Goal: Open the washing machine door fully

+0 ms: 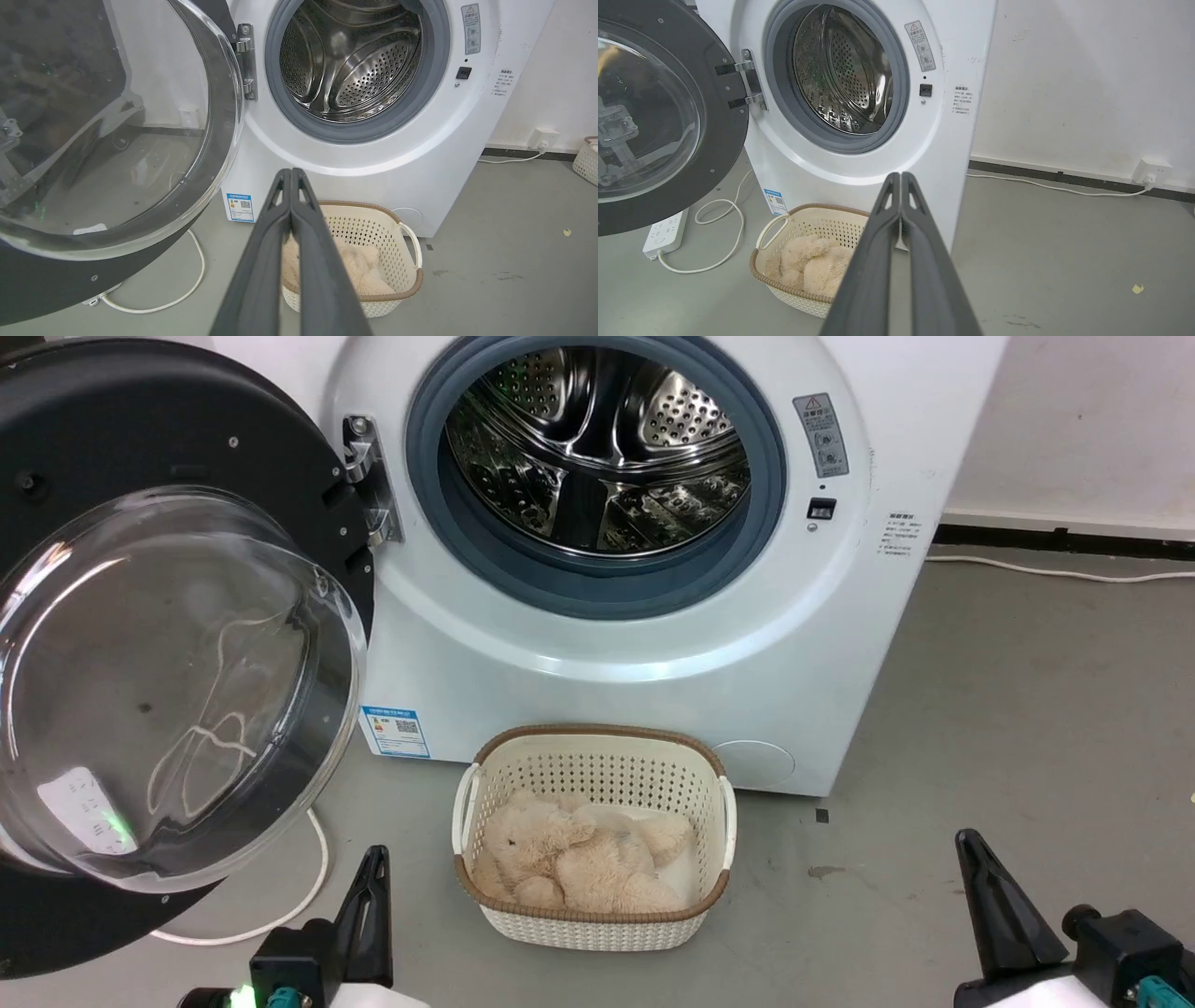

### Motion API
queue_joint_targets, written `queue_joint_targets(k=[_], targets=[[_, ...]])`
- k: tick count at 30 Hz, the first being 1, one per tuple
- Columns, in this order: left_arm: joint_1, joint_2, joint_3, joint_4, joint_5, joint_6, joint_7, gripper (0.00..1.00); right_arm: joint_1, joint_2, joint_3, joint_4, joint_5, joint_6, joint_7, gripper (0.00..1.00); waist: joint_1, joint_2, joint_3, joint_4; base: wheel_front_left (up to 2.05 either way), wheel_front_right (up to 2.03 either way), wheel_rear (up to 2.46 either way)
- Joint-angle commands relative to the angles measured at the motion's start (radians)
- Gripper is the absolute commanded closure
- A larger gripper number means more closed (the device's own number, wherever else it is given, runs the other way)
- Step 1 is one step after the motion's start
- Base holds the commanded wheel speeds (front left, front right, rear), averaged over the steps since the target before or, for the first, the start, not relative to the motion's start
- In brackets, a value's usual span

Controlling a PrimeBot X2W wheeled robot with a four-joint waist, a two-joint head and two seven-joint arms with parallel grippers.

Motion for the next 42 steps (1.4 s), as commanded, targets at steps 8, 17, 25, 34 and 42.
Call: queue_joint_targets(k=[8,17,25,34,42], targets=[[-0.023,-0.004,0.015,-0.006,0.021,-0.012,0.021,1.0,-0.028,0.001,0.008,0.002,-0.012,0.0,0.02,1.0,0.0,0.0,0.001,-0.002,0.0,0.0,0.0],[-0.031,-0.008,0.026,-0.01,0.033,-0.02,0.039,1.0,-0.038,0.001,0.014,0.004,-0.018,0.0,0.039,1.0,0.0,0.0,0.003,-0.003,0.0,0.0,0.0],[-0.037,-0.012,0.035,-0.013,0.044,-0.028,0.056,1.0,-0.046,0.001,0.02,0.006,-0.024,-0.001,0.055,1.0,0.0,0.0,0.004,-0.005,0.0,0.0,0.0],[-0.044,-0.015,0.045,-0.017,0.055,-0.036,0.072,1.0,-0.055,0.001,0.026,0.007,-0.029,-0.001,0.072,1.0,0.0,0.0,0.005,-0.007,0.0,0.0,0.0],[-0.05,-0.019,0.054,-0.02,0.066,-0.043,0.088,1.0,-0.064,0.002,0.031,0.009,-0.035,-0.001,0.088,1.0,0.0,0.0,0.006,-0.008,0.0,0.0,0.0]])
